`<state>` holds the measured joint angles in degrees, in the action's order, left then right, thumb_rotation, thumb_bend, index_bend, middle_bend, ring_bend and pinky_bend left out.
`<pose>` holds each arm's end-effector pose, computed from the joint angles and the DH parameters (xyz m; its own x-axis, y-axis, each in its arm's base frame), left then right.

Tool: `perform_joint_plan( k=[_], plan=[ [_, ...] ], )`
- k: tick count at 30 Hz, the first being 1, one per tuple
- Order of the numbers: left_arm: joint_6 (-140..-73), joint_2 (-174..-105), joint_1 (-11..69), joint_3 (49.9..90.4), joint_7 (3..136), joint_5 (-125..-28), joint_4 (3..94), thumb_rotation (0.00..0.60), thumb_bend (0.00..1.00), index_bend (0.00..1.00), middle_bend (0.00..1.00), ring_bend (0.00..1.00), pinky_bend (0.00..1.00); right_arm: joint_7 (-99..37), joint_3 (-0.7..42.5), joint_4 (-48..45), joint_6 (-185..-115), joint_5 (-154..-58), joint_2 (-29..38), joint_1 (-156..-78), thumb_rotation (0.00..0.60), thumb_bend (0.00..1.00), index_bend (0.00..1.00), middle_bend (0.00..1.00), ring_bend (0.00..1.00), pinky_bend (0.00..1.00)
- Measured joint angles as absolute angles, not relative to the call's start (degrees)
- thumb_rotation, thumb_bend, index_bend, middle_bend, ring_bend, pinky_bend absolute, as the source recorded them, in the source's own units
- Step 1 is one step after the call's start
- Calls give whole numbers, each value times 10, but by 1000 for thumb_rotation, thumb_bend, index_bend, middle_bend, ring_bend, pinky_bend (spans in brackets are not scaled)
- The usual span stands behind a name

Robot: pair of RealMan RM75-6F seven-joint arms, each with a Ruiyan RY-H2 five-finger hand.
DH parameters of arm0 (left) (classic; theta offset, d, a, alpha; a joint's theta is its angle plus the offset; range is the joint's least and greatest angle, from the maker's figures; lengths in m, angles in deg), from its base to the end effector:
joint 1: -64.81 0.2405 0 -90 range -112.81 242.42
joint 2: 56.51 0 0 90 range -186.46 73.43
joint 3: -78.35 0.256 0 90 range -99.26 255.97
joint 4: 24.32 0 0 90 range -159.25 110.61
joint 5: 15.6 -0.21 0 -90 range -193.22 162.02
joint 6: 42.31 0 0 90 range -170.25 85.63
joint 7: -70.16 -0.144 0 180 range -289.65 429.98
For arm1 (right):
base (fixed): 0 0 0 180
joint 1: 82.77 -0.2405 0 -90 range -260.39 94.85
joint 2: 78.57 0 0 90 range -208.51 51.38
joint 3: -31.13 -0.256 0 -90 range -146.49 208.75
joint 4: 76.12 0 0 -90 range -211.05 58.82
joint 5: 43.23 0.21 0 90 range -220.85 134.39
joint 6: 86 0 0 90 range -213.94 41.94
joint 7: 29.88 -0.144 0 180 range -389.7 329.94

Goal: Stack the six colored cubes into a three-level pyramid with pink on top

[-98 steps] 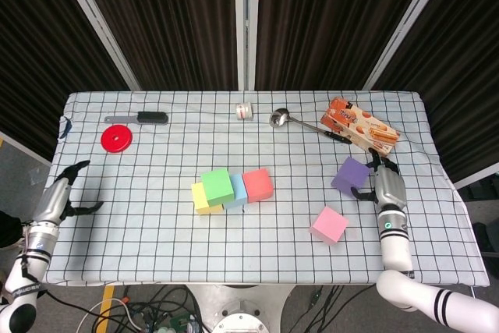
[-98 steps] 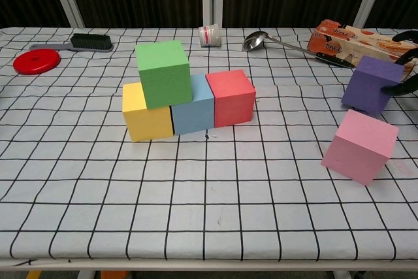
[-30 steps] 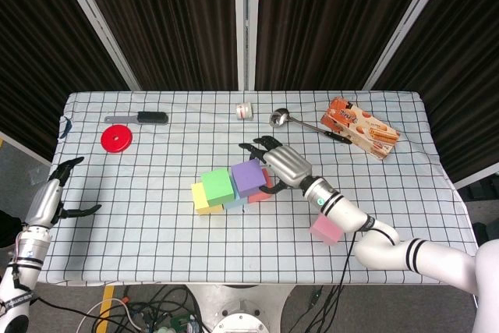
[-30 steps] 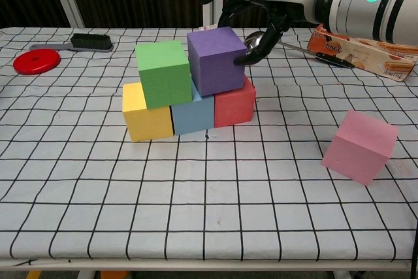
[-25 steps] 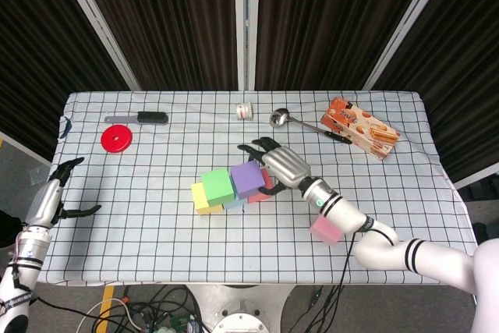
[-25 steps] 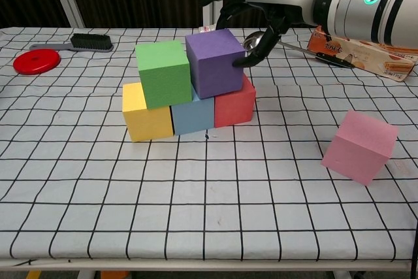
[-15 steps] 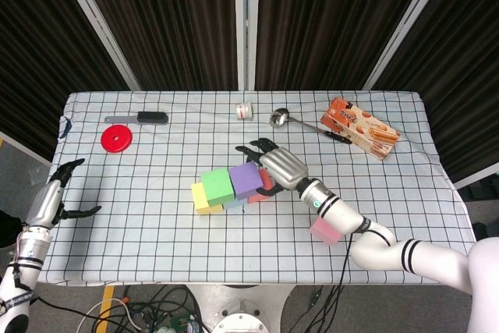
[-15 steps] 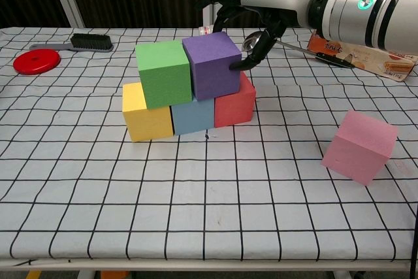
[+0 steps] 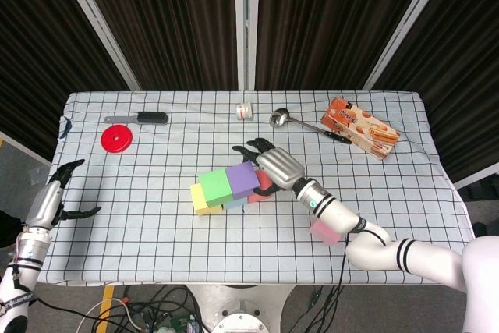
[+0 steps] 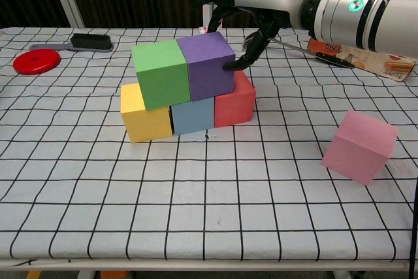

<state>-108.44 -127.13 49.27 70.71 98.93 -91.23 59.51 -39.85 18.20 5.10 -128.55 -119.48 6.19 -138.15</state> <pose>-0.3231 0.2574 0.1157 -0.1126 0.1437 0.9832 0.9906 0.0939 0.0997 -0.0669 -0.3807 -0.0083 0.3122 -0.4066 0.8586 -0.8228 -0.5675 0.0304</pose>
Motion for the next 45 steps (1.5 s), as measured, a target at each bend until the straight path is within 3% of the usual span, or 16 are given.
perform_joint_plan(
  k=[11, 27, 36, 45],
  plan=[
    [-1080, -1273, 492, 709, 989, -910, 593, 600, 26, 99, 80, 3, 77, -392, 186, 50, -1279, -1187, 62, -1385, 600, 237, 0, 414, 54, 0],
    [-1076, -1273, 492, 708, 991, -907, 593, 600, 26, 100, 80, 3, 77, -375, 190, 63, -1268, -1166, 49, -1385, 600, 191, 0, 179, 0, 0],
    [-1076, -1272, 492, 708, 992, -907, 596, 600, 26, 99, 80, 3, 77, -379, 184, 87, -1289, -1170, 31, -1376, 600, 171, 0, 158, 0, 0],
    [-1077, -1272, 489, 707, 971, -904, 607, 600, 26, 100, 80, 3, 77, -343, 189, 177, -1353, -1182, -68, -1325, 600, 128, 0, 208, 0, 0]
  ],
)
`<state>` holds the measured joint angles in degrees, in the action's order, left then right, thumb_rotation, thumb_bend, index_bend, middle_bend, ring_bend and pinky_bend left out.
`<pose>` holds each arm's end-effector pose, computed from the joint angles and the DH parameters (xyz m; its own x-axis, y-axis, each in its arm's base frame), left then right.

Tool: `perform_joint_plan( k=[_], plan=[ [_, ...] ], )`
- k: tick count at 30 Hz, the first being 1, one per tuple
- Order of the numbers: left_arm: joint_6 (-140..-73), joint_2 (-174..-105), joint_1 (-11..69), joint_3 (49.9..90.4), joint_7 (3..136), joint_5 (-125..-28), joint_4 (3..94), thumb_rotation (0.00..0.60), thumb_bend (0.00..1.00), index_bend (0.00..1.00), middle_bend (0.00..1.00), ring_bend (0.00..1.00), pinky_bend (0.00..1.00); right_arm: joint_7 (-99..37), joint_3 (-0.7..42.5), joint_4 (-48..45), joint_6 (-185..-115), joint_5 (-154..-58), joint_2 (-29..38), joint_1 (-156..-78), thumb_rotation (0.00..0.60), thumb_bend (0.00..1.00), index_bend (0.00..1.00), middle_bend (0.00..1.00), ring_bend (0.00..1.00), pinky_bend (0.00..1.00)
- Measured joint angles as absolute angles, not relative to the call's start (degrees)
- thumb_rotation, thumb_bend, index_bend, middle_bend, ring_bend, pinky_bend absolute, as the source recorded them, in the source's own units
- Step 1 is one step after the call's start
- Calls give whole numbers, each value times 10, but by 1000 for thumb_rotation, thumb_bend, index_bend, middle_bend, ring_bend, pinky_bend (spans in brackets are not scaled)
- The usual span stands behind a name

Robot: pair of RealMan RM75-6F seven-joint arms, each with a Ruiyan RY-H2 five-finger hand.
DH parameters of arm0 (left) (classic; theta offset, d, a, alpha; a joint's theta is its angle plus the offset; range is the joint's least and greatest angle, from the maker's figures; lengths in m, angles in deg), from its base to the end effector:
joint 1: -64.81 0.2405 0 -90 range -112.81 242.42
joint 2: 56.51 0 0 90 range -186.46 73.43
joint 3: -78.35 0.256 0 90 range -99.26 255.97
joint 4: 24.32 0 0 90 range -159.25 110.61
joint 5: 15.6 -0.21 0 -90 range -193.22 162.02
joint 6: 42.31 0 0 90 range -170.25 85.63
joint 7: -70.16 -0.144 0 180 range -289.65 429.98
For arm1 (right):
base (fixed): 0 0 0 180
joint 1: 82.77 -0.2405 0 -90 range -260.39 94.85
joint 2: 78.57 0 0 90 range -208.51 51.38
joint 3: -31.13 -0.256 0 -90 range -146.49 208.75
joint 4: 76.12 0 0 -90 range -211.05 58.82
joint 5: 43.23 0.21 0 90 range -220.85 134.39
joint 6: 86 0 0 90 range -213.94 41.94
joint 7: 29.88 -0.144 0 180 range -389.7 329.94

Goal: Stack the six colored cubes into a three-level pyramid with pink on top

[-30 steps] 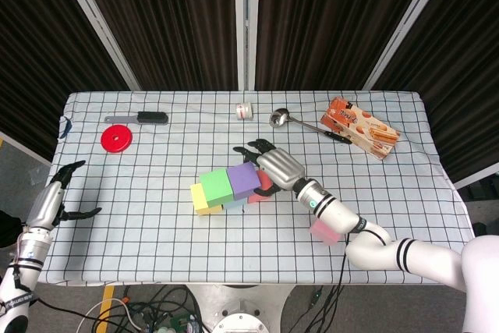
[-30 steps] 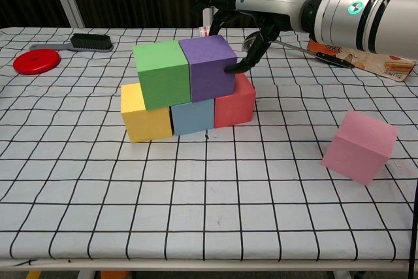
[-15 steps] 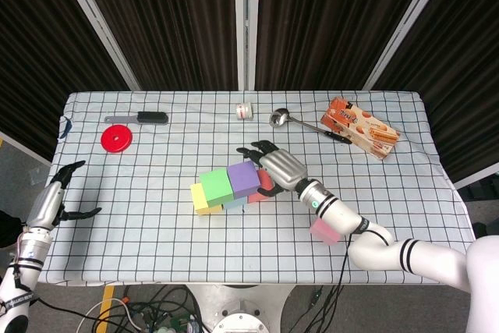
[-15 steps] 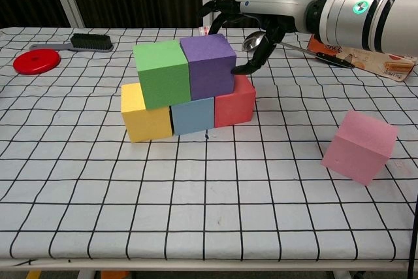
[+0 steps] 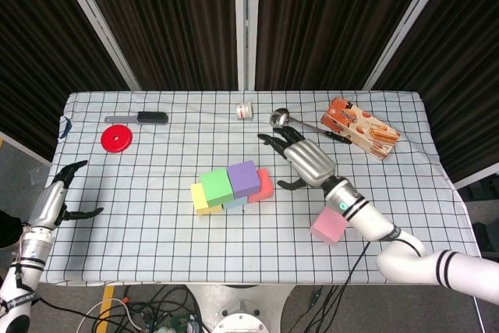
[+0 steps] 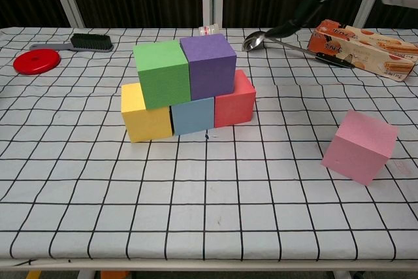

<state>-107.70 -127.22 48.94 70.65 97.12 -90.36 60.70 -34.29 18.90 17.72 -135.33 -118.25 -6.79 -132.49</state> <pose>-0.3192 0.2579 0.1113 -0.1075 0.1578 0.9816 0.9907 0.1000 0.0924 -0.0898 -0.3654 0.0610 0.3262 -0.2919 0.8991 -0.8255 -0.5513 0.1205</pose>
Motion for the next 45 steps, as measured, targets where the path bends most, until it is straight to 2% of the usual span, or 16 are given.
perform_joint_plan(
  k=[7, 16, 22, 26, 29, 40, 45],
  plan=[
    [-1079, -1276, 484, 700, 933, -890, 624, 600, 27, 100, 80, 3, 77, -306, 242, 251, -1371, -1191, -158, -1264, 600, 128, 0, 236, 0, 0],
    [-1069, -1280, 474, 693, 888, -865, 646, 600, 26, 99, 80, 3, 77, -313, 304, 256, -1366, -1255, -198, -1221, 600, 128, 0, 225, 0, 0],
    [-1065, -1283, 471, 692, 878, -860, 651, 600, 26, 99, 80, 2, 77, -317, 315, 259, -1370, -1264, -209, -1205, 600, 122, 0, 220, 0, 0],
    [-1066, -1282, 472, 693, 880, -861, 651, 600, 26, 99, 80, 3, 77, -304, 314, 267, -1381, -1249, -209, -1193, 600, 56, 0, 207, 0, 0],
    [-1066, -1283, 473, 695, 886, -863, 649, 600, 26, 99, 80, 3, 77, -290, 310, 286, -1396, -1221, -204, -1181, 600, 26, 0, 204, 0, 0],
    [-1064, -1284, 476, 705, 908, -885, 639, 600, 26, 99, 80, 3, 77, -143, 307, 371, -1453, -1095, -181, -1144, 600, 24, 0, 190, 0, 0],
    [-1063, -1286, 476, 708, 918, -890, 632, 600, 26, 99, 80, 3, 77, -120, 309, 392, -1487, -1049, -156, -1123, 600, 21, 0, 196, 0, 0]
  ],
)
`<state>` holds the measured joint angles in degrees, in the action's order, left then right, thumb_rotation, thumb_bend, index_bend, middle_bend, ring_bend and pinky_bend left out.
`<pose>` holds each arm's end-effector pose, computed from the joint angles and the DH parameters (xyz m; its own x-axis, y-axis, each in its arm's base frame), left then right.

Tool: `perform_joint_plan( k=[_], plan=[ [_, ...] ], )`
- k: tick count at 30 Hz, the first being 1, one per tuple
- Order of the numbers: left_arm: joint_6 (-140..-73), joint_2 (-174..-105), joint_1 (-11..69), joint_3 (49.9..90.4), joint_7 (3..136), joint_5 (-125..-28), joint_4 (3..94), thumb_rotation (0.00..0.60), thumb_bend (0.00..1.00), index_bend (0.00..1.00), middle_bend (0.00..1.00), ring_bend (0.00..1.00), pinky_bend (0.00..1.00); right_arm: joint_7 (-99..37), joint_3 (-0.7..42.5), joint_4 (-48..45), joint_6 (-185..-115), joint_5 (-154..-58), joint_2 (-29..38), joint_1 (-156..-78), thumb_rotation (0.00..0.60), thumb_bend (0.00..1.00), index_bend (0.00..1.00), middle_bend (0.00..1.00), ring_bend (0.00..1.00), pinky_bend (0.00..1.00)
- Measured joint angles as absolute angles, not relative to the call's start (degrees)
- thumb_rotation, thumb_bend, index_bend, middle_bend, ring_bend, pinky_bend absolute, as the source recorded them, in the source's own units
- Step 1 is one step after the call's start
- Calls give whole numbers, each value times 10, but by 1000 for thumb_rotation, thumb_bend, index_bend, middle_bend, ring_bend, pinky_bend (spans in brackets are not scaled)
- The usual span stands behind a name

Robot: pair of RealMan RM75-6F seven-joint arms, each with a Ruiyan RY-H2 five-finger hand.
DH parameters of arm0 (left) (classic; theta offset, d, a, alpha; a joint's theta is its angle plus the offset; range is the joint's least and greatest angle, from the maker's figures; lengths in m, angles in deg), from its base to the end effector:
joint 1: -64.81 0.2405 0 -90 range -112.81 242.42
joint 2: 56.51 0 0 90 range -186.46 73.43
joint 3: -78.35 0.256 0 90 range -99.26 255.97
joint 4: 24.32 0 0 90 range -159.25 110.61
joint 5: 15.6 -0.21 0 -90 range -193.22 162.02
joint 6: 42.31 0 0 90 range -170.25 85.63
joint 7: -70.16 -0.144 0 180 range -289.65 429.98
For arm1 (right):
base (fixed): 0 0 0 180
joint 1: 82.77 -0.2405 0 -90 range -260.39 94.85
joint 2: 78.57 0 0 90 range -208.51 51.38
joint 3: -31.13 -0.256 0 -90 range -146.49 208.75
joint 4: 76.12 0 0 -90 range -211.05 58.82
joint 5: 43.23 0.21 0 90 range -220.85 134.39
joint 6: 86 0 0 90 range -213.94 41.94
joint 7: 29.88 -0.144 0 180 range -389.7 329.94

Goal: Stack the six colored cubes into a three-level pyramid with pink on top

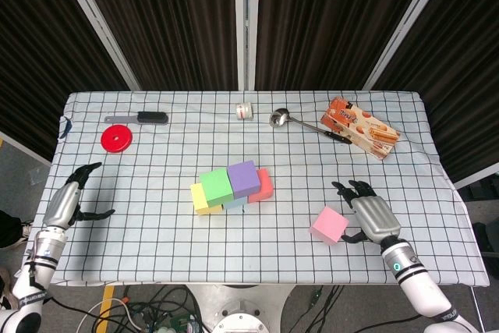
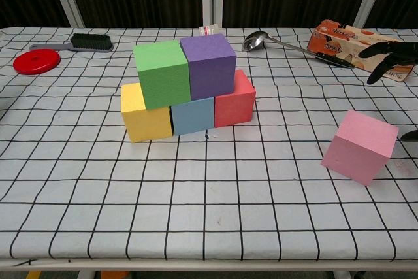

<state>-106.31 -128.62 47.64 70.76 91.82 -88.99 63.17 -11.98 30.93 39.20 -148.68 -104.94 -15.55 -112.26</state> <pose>-0.3045 0.2602 0.0939 -0.0840 0.2033 0.9755 0.9938 0.0887 0.0670 -0.2022 -0.2449 0.0828 0.3371 -0.4153 0.8449 -0.9414 -0.1576 0.2982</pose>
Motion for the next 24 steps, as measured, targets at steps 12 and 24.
perform_joint_plan(
  k=[12, 24],
  plan=[
    [-1062, -1292, 478, 714, 941, -903, 613, 600, 27, 100, 80, 3, 77, -64, 317, 395, -1606, -1046, -59, -1055, 600, 19, 0, 144, 0, 0],
    [-1063, -1295, 481, 720, 952, -909, 600, 600, 26, 99, 80, 3, 77, -52, 299, 367, -1611, -1025, -1, -1041, 600, 16, 0, 160, 0, 0]
  ],
)
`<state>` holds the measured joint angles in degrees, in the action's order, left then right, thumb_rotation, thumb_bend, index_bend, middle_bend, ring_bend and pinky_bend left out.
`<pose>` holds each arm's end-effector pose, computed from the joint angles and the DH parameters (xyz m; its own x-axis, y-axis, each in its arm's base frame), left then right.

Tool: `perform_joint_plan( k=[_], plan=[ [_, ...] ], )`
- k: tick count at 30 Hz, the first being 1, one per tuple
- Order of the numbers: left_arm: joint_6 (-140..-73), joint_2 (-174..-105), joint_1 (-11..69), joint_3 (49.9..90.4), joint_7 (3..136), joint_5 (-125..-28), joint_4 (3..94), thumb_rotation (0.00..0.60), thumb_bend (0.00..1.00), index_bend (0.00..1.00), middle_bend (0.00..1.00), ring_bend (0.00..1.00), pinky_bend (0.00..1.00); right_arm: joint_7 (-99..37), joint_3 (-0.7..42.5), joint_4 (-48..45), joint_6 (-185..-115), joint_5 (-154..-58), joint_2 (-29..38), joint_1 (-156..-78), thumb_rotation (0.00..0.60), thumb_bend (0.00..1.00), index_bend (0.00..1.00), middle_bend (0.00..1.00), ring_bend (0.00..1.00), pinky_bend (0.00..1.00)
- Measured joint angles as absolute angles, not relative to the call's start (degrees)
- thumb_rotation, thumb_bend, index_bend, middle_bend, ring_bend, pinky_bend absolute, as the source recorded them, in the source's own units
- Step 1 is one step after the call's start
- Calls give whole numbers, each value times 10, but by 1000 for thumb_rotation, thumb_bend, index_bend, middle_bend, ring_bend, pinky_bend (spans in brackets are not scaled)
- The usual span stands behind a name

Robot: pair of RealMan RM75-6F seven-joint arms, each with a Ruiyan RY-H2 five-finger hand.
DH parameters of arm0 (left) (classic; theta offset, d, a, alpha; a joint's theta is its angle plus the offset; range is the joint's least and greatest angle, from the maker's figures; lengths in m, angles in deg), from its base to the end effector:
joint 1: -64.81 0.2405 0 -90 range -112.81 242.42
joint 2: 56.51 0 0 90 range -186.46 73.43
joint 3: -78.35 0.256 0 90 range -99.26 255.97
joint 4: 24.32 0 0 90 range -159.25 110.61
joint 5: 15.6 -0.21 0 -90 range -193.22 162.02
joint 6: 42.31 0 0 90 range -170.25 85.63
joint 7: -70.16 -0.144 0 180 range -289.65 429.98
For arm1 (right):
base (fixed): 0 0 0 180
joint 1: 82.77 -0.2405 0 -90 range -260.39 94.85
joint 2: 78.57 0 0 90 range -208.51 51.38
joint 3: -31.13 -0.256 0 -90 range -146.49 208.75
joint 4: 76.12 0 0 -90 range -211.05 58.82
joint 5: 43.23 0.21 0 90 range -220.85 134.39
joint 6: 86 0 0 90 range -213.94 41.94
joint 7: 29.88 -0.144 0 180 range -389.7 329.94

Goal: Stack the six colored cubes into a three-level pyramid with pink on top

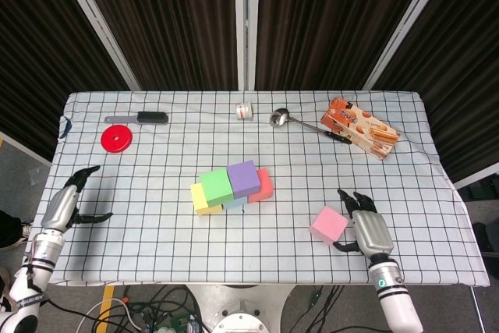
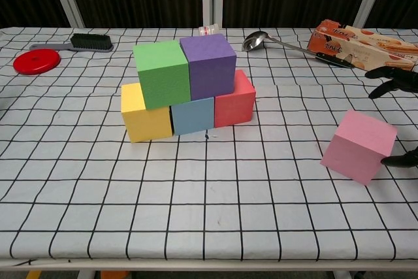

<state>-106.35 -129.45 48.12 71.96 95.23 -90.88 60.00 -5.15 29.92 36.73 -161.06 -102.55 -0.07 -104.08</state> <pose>-0.3159 0.2558 0.0914 -0.0912 0.2135 0.9727 0.9930 0.0927 0.0727 -0.2073 -0.2151 0.0378 0.2040 -0.3452 0.9161 -0.9744 0.0188 0.2241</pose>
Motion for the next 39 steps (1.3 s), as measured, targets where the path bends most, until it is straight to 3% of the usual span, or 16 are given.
perform_joint_plan(
  k=[28, 39],
  plan=[
    [-1062, -1303, 484, 723, 964, -910, 579, 600, 26, 99, 80, 3, 81, -16, 287, 345, -1606, -1006, 46, -1031, 600, 17, 0, 251, 0, 0],
    [-1061, -1308, 487, 726, 969, -910, 573, 600, 26, 100, 80, 2, 85, 19, 279, 336, -1614, -992, 52, -1035, 600, 315, 0, 315, 0, 0]
  ],
)
